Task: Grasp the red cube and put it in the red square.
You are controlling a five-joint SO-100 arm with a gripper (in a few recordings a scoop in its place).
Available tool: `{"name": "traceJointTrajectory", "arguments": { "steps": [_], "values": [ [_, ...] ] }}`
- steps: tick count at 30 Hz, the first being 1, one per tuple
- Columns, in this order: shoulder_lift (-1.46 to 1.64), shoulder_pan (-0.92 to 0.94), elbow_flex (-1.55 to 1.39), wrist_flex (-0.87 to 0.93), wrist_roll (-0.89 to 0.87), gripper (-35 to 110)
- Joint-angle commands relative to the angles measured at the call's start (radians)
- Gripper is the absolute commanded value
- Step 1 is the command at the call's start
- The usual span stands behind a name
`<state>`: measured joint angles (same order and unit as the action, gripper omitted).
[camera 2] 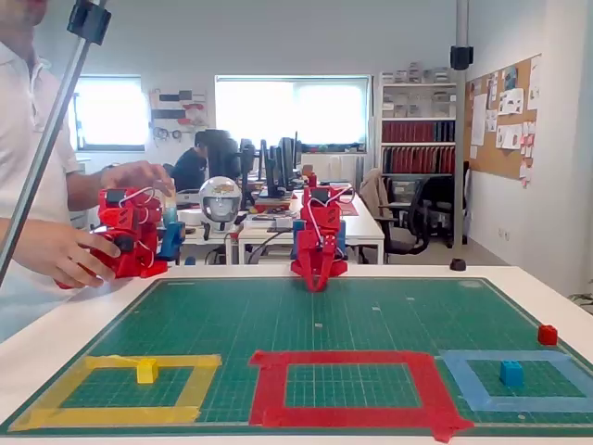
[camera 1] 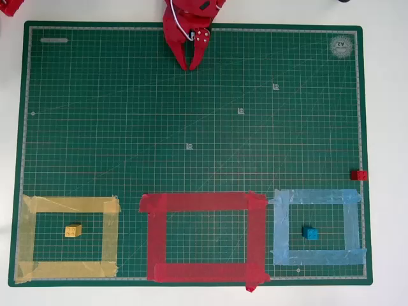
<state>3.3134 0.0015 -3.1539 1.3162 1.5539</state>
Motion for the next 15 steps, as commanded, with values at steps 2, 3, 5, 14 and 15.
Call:
{"name": "traceJointTrajectory", "arguments": {
  "steps": [2,3,5,14,15],
  "values": [
    [0.037,0.014,-0.006,0.009,0.017,2],
    [0.037,0.014,-0.006,0.009,0.017,2],
    [0.037,0.014,-0.006,0.009,0.017,2],
    [0.037,0.023,-0.006,0.011,0.017,1],
    [0.037,0.023,-0.006,0.011,0.017,1]
  ]
}}
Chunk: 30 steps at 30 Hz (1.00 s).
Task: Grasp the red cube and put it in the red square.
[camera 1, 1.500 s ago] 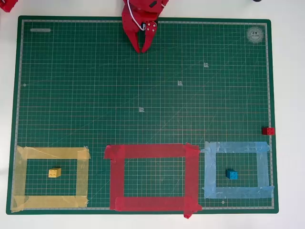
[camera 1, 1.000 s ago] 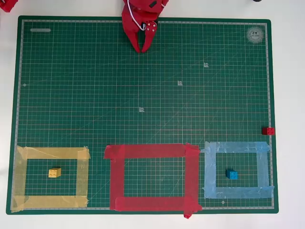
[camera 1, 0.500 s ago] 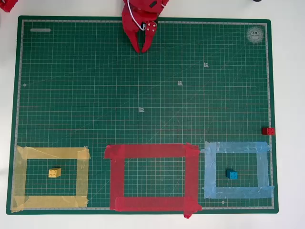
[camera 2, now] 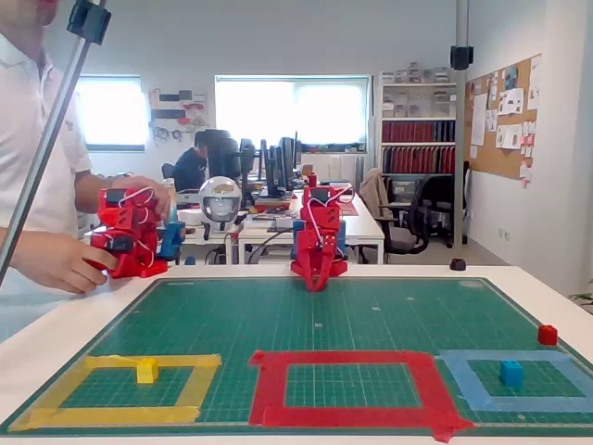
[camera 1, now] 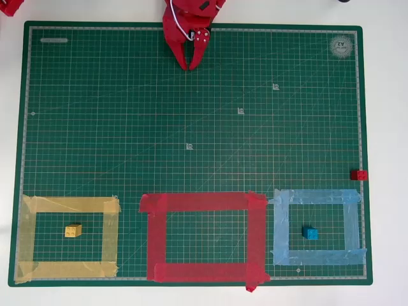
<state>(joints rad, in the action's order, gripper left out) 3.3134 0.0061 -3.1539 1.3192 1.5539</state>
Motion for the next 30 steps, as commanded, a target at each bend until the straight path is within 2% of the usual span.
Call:
{"name": "traceJointTrajectory", "arguments": {
  "steps": [1,8,10,14,21,24,27,30],
  "values": [
    [0.037,0.018,-0.006,0.008,0.017,1],
    [0.026,0.009,0.0,-0.008,0.026,1],
    [-0.029,0.0,0.074,-0.032,0.118,1],
    [-0.356,-0.092,0.39,-0.13,0.175,1],
    [-0.953,-0.416,1.118,-0.152,0.176,1],
    [-1.138,-0.566,1.301,-0.218,0.178,1],
    [-1.285,-0.69,1.342,-0.477,0.178,1],
    [-1.384,-0.767,1.161,-1.048,0.179,1]
  ]
}}
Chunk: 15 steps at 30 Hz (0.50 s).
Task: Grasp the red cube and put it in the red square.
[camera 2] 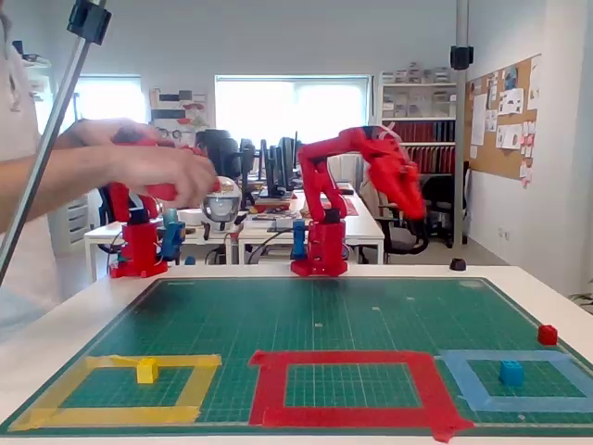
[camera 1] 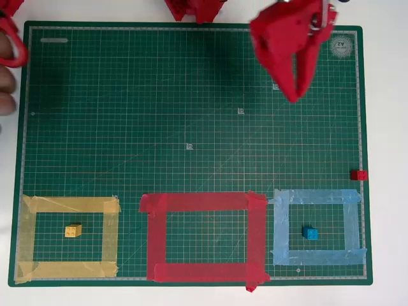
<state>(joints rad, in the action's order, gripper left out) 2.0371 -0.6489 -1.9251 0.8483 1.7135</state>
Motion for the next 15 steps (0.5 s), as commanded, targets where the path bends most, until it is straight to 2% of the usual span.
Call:
{"name": "traceJointTrajectory", "arguments": {
  "steps": [1,2,8,15],
  "values": [
    [-0.133,-0.13,-0.141,-0.747,0.037,1],
    [-0.15,-0.149,-0.192,-0.845,0.041,1],
    [-0.25,-0.195,-0.367,-1.108,0.041,1],
    [-0.545,-0.189,-0.334,-1.424,0.023,1]
  ]
}}
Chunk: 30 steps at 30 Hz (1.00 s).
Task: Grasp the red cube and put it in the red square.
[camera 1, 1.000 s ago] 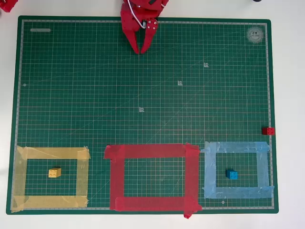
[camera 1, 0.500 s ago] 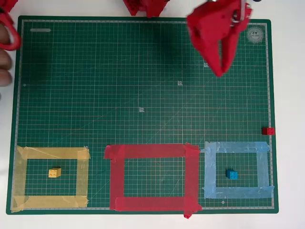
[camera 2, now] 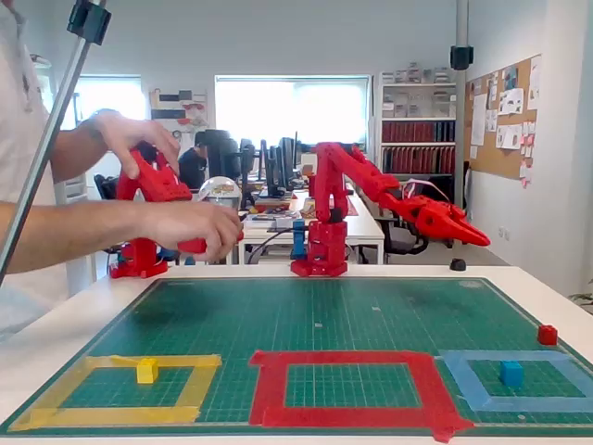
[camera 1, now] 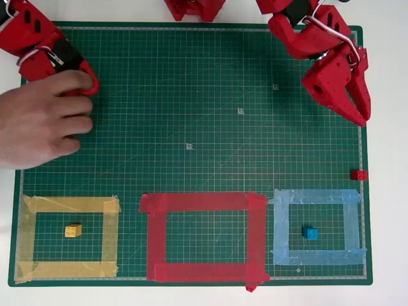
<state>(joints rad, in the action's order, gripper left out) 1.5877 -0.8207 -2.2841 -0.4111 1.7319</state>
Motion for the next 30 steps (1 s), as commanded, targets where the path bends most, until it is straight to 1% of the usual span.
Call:
{"name": "traceJointTrajectory", "arguments": {
  "steps": [1,8,21,24,27,30],
  "values": [
    [-0.138,-0.014,0.046,-0.183,0.005,1],
    [-0.379,0.0,0.244,-0.225,-0.02,2],
    [-0.678,0.034,0.571,-0.227,-0.043,2],
    [-0.701,0.04,0.604,-0.227,-0.057,5],
    [-0.704,0.046,0.606,-0.227,-0.094,12],
    [-0.713,0.046,0.601,-0.225,-0.094,14]
  ]
}}
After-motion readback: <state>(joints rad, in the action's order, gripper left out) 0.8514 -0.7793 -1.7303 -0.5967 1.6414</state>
